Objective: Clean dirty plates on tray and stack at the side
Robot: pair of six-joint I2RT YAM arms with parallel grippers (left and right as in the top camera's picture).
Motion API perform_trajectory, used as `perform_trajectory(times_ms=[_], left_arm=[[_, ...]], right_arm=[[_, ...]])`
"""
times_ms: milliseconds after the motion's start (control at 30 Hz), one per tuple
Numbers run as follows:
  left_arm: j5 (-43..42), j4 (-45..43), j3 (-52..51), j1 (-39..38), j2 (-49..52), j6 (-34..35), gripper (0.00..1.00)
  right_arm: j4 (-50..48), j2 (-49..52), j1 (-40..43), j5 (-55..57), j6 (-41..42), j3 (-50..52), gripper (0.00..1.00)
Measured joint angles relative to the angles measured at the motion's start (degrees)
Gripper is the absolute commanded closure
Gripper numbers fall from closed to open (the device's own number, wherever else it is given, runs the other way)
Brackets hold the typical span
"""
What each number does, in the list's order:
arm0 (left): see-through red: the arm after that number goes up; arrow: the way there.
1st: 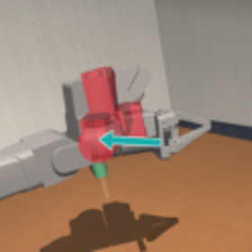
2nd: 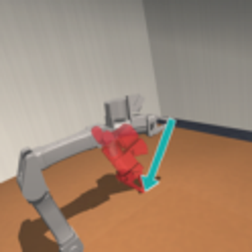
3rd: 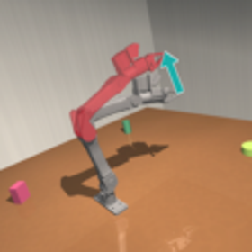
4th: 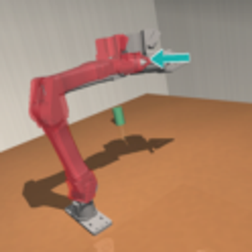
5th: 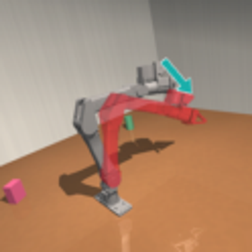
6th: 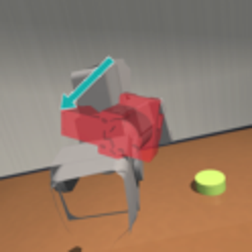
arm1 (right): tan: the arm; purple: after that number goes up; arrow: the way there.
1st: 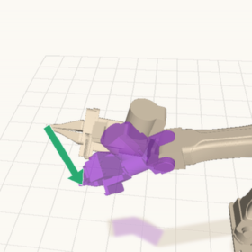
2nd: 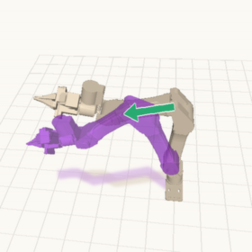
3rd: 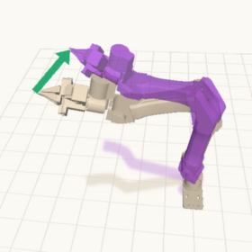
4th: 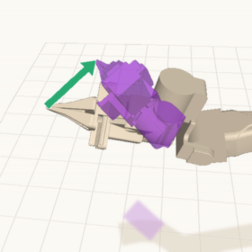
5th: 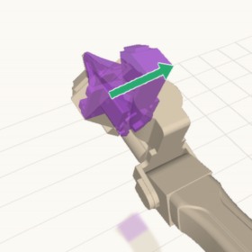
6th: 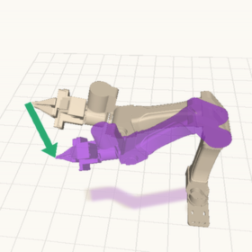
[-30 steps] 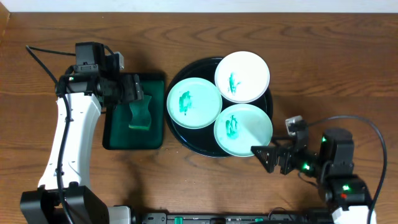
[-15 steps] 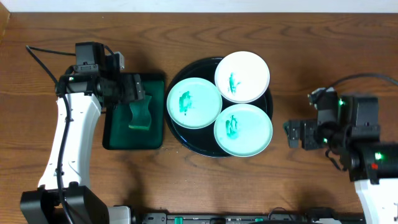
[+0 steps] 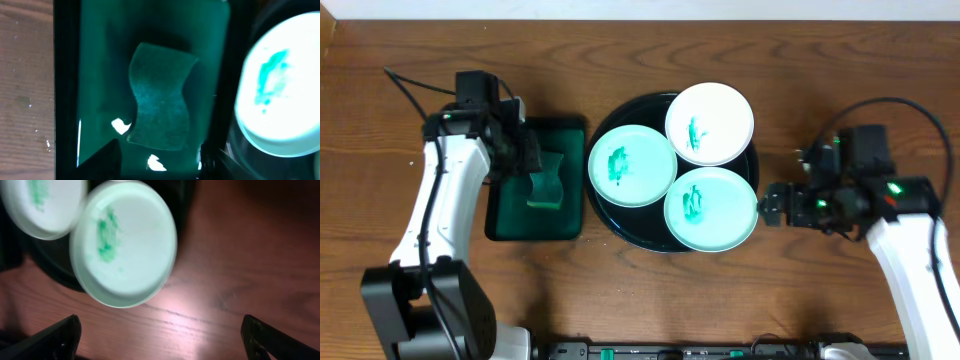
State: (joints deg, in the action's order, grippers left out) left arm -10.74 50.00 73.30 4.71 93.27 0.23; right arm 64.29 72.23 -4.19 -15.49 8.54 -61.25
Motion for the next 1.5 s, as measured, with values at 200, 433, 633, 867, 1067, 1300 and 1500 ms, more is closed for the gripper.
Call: perform_trajectory(times_ms=[200, 433, 633, 867, 1067, 1300, 1500], left_arm=[[5.1, 0.0, -0.3, -2.7, 0.9, -0.2, 0.5], [6.9, -0.7, -0.3, -5.5, 0.9, -0.2, 0.37], [7.3, -0.8, -0.3, -5.7, 0.9, -0.3, 0.43], [7.5, -1.0, -0.3, -5.7, 0.9, -0.3, 0.48], [7.7, -1.0, -0.3, -5.7, 0.9, -0.3, 0.48], [7.7, -1.0, -0.3, -5.7, 0.9, -0.3, 0.48], [7.7, -1.0, -0.3, -5.7, 0.9, -0.3, 0.48]], right_arm=[[-2.5, 11.0, -9.7, 4.1, 1.1, -0.9, 0.01], [-15.1, 17.0, -22.9, 11.8, 4.2, -5.1, 0.01], [-23.4, 17.9, -27.6, 13.0, 7.2, -5.4, 0.22], [-31.0, 24.6, -26.8, 13.2, 20.6, -5.4, 0.24], [-34.8, 31.4, -26.7, 8.5, 26.9, -5.4, 0.31], [-38.8, 33.1, -26.7, 6.4, 31.0, -5.4, 0.33], [-43.4, 33.1, -26.7, 5.3, 32.6, -5.4, 0.33]])
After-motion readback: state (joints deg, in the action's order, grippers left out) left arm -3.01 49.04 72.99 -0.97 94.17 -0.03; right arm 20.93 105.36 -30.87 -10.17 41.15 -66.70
